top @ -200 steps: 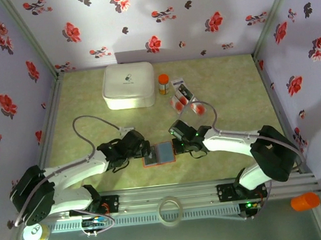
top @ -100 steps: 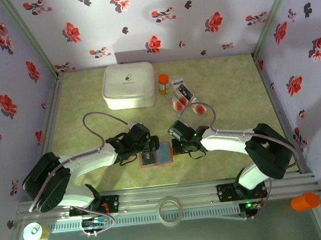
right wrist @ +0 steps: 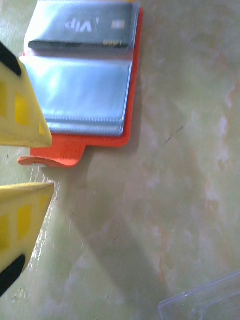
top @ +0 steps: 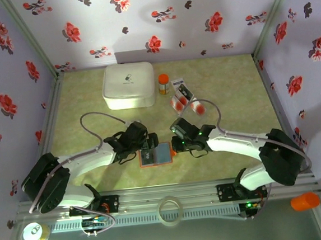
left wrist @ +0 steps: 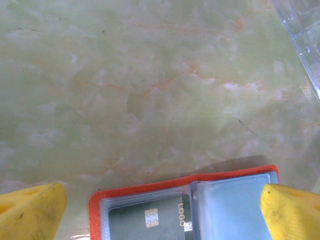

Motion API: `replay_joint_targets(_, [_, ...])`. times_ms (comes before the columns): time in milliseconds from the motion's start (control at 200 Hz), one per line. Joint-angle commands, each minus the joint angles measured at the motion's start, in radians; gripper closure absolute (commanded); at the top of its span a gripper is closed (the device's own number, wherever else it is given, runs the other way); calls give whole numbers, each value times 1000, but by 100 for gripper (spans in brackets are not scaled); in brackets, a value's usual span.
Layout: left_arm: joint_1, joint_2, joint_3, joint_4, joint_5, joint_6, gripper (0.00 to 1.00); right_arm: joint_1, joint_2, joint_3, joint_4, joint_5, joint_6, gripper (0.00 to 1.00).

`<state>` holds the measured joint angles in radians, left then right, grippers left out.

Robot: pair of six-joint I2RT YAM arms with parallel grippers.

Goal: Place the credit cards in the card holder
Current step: Close the card holder at the center of the table.

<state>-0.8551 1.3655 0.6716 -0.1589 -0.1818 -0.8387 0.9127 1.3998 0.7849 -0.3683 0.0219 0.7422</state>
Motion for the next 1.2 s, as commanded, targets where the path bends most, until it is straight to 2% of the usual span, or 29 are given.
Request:
replay_joint_targets(0, [21, -41, -28, 9, -1, -24, 0, 26, -11, 36, -18, -17, 23, 80])
replay_joint_targets(265, [46, -69, -50, 1, 1, -25, 0, 71, 73, 67, 47, -51, 40, 92])
replay_joint_targets(390, [53, -83, -60, -1, 2, -24, 0, 84, 132, 85, 73, -65, 40, 94])
replay_joint_targets(715, [60, -101, -70, 0, 24, -16, 0, 86, 207, 41, 111, -45, 48, 97])
replay_joint_targets(1195, [60, -18, -68, 93, 96, -38, 0, 82, 250, -36, 190, -66, 83, 99])
